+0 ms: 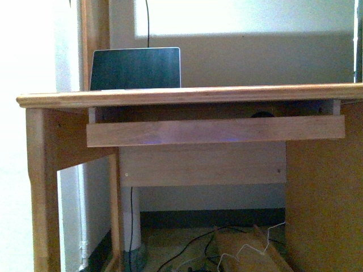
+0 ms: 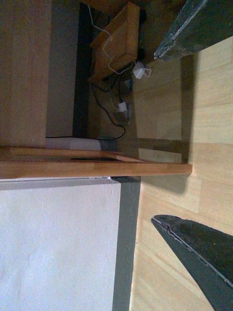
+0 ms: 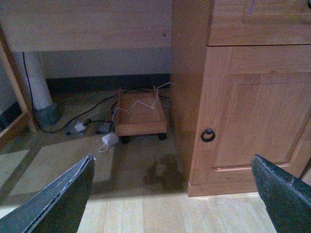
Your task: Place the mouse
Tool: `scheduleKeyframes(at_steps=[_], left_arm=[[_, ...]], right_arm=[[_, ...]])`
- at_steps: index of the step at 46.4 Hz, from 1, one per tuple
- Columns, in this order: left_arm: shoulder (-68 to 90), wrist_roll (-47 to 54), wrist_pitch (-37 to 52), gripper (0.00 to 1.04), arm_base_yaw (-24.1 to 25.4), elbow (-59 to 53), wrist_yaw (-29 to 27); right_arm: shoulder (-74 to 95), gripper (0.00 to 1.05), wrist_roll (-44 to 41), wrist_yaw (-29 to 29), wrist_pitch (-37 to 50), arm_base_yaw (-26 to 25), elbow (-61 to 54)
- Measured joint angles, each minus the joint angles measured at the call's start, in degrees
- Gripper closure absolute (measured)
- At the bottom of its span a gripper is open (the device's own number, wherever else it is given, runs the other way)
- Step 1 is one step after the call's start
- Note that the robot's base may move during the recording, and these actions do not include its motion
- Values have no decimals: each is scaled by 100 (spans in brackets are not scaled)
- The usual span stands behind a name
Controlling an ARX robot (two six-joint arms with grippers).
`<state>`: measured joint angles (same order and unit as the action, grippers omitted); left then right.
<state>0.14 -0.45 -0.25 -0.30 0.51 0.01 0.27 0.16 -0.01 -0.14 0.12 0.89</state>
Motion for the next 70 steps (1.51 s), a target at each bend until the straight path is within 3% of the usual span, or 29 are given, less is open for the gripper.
scheduleKeyframes(at_steps=[53, 56, 59, 65, 70], left_arm=[[-4, 0, 0, 8, 0, 0, 0], [396, -435, -610, 8, 175, 249, 857], [1034, -627, -546, 8, 186, 310, 1362], [2990, -177, 566, 8, 717, 754, 2382], [4594, 702, 1598, 8, 1060, 1311, 2809]], right_arm=[[0, 7, 0, 0, 0, 0, 0], [0, 7, 0, 0, 0, 0, 0], [0, 7, 0, -2, 0, 0, 0], [0, 7, 0, -2, 0, 0, 0], [0, 7, 0, 0, 0, 0, 0]])
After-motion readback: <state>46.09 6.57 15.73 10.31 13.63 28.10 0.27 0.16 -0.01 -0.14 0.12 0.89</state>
